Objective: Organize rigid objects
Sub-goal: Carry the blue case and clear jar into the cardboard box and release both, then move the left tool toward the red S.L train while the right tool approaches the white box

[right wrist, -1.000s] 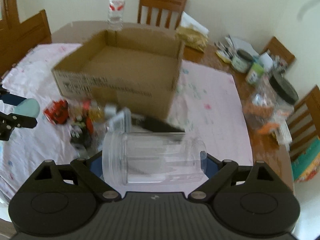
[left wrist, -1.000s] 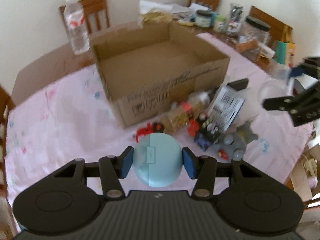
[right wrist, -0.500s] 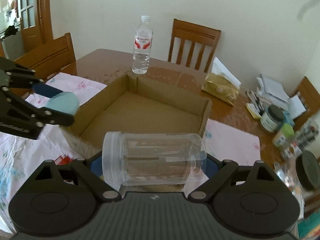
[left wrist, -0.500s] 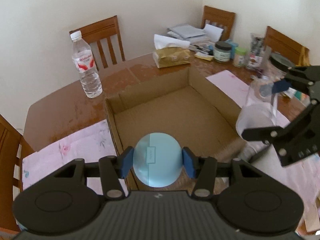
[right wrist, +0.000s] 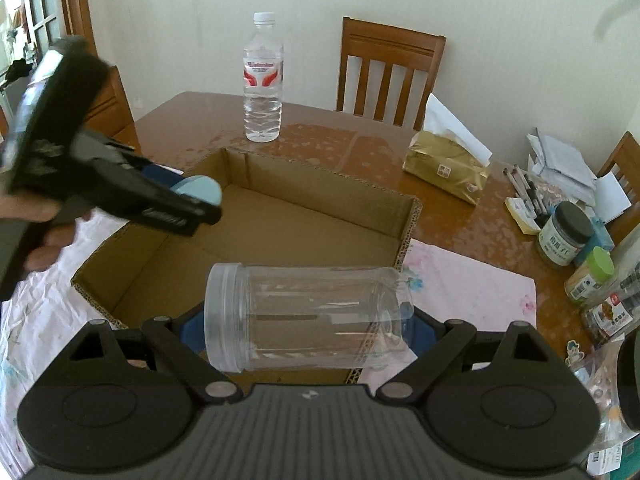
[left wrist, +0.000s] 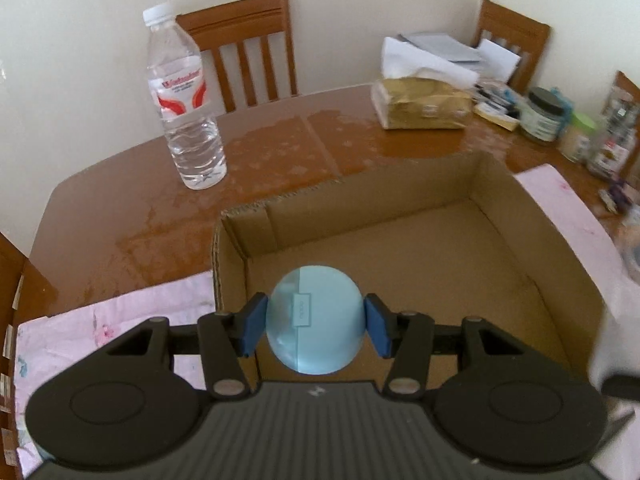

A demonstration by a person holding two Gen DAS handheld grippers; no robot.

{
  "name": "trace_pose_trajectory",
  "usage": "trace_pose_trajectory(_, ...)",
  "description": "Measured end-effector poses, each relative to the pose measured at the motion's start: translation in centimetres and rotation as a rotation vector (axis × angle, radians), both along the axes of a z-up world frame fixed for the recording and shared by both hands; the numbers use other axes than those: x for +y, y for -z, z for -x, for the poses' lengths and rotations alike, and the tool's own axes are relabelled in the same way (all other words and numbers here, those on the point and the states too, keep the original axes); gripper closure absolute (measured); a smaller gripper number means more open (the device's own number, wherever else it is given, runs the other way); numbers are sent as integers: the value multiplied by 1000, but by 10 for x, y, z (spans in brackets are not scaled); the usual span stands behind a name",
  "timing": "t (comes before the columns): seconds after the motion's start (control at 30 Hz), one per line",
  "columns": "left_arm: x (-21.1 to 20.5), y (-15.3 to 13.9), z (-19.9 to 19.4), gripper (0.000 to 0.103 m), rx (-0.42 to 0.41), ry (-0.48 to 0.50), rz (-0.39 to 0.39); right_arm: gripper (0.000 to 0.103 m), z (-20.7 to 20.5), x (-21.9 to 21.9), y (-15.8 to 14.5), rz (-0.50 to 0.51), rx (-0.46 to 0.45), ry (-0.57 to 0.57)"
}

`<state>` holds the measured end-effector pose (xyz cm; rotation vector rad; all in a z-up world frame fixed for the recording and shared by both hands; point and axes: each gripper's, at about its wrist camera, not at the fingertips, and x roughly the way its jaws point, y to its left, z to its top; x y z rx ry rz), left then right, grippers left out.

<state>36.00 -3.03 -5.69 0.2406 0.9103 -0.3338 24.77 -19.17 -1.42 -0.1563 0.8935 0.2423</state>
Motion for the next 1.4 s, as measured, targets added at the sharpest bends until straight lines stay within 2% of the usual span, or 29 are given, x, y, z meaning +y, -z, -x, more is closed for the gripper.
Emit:
trace_pose_trajectory(0.07, -1, 3, -8, 48, -4, -21, 3, 7, -2, -1, 1, 2, 2, 2)
trace_pose_trajectory(0.17, -1, 3, -13, 25, -41, -55, -17, 7, -5, -1, 3, 0, 8, 3)
trace_pose_trajectory(0.3, 9, -12, -2, 16, -57, -75, 28, 7, -12, 0, 3, -6, 12, 1)
trace_pose_trajectory(0.4, 19, -28, 17, 8, -89, -93, 30, 7, -21, 3, 5, -9, 16, -7)
trace_pose_trajectory(0.7, 54, -56, 99, 4, -161, -191, 2, 7, -67, 14, 22, 12, 45, 11)
trace_pose_trajectory(0.87, 66, -54, 135, 4, -130, -247, 51, 7, -96, 17, 35, 32, 68, 47)
trace_pose_trajectory(0.97, 67, -50, 148, 4, -117, -258, 40, 6, -112, 15, 39, 19, 67, 72)
trace_pose_trajectory(1.03, 66, -47, 153, 4, -105, -259, 22, 0, -120, 14, 40, 12, 64, 90)
trace_pose_trajectory(1.23, 74, -52, 165, 4, -115, -298, 17, 0, -114, 9, 31, -9, 41, 115)
trace_pose_trajectory(1.4, 85, -50, 168, 4, -111, -356, 18, 0, -90, 11, 17, -20, 17, 73)
